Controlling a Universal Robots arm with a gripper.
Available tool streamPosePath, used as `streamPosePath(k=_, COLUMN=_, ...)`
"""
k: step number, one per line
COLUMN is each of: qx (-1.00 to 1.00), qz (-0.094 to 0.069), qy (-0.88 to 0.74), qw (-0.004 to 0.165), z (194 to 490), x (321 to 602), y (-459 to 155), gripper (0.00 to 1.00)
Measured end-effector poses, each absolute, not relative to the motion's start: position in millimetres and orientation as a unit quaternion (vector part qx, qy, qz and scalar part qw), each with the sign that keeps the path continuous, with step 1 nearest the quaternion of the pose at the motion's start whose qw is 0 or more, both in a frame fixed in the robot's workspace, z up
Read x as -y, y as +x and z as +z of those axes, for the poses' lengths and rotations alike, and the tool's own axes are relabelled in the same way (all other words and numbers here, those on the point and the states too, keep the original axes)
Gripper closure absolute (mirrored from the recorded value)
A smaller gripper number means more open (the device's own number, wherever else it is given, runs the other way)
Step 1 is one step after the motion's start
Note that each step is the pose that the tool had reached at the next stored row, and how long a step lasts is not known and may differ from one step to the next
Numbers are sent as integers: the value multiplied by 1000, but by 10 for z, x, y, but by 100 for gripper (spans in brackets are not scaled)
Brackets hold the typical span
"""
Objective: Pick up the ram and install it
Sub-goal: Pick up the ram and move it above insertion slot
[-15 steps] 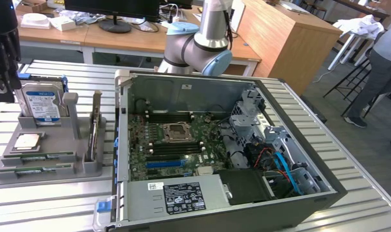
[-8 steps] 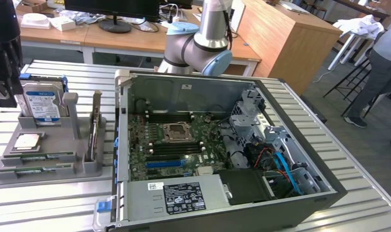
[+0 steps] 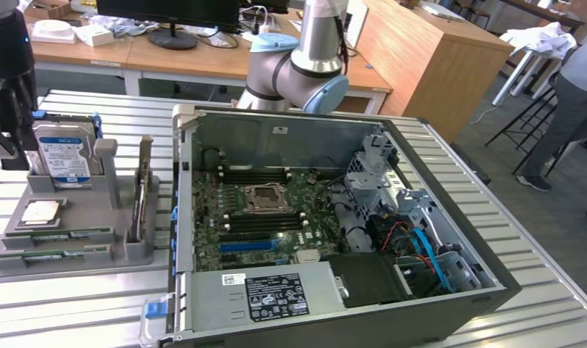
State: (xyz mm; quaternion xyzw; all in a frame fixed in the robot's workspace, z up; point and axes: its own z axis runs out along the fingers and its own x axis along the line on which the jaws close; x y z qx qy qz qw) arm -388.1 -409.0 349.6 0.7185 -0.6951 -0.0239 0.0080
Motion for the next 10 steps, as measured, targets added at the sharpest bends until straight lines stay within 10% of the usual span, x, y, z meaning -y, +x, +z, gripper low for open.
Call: streamPosePath(k=10, qx=695, qz=-24, qy=718, qw=8, z=3369, x=4090, y=-3881, gripper=57)
